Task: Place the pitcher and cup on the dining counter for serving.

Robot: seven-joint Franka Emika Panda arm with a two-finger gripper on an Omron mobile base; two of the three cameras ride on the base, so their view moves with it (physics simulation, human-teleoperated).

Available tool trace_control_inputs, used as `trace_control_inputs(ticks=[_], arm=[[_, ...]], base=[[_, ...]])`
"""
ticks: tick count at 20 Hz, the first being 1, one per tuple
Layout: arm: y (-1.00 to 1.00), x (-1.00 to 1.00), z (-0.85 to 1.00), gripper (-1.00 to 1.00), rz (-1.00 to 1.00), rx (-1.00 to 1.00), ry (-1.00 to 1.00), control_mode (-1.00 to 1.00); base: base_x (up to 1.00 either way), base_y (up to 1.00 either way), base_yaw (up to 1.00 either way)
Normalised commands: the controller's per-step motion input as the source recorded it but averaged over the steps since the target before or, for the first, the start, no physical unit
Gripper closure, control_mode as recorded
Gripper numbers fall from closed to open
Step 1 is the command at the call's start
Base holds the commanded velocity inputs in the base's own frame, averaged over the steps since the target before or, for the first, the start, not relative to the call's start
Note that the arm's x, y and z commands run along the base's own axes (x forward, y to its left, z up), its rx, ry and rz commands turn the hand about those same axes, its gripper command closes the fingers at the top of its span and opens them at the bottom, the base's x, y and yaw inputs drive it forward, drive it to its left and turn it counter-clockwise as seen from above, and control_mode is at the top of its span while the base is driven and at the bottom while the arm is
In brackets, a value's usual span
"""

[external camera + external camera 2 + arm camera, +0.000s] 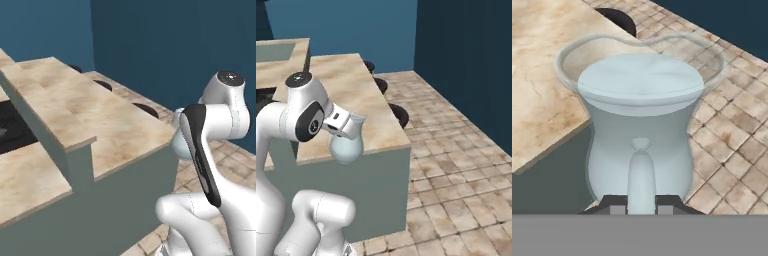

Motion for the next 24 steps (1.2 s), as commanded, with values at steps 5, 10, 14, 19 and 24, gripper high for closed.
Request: trace_control_inputs(ticks=[5, 10, 14, 19, 24], arm=[[0.0, 0.0, 0.0, 1.0, 0.0, 0.0, 0.0, 1.0], [0.0, 0.0, 0.0, 1.0, 0.0, 0.0, 0.0, 1.0], [0.0, 0.0, 0.0, 1.0, 0.0, 0.0, 0.0, 1.0], [0.0, 0.0, 0.0, 1.0, 0.0, 0.0, 0.0, 1.0], [0.0, 0.0, 0.0, 1.0, 0.0, 0.0, 0.0, 1.0]], base=[[0.23, -0.79, 0.71], [0.18, -0.79, 0.71], [0.03, -0.95, 0.6], [0.03, -0.72, 0.26], [0.27, -0.26, 0.04]])
